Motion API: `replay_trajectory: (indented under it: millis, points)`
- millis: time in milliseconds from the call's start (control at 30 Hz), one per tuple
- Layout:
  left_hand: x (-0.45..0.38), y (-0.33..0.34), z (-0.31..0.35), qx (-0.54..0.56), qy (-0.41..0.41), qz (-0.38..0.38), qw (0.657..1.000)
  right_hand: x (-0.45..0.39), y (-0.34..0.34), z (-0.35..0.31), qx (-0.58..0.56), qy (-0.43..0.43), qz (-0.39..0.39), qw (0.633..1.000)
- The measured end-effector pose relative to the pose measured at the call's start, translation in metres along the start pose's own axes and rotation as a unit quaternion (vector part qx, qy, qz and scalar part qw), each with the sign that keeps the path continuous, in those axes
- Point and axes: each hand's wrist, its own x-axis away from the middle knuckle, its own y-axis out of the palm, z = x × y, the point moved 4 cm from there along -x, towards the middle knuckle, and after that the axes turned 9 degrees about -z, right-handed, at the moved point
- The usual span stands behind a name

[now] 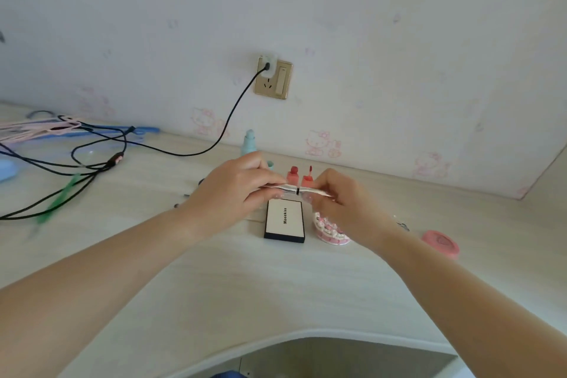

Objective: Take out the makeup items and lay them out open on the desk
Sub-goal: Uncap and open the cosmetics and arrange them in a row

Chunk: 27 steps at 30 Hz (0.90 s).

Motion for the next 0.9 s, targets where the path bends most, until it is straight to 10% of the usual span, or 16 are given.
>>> replay_trajectory:
  millis: [900]
  points:
    - [0.086,-0.002,-0.101,0.048,-0.135,-0.082,0.986,-0.048,0.108,-0.018,0.104,0.015,-0.087,0.991]
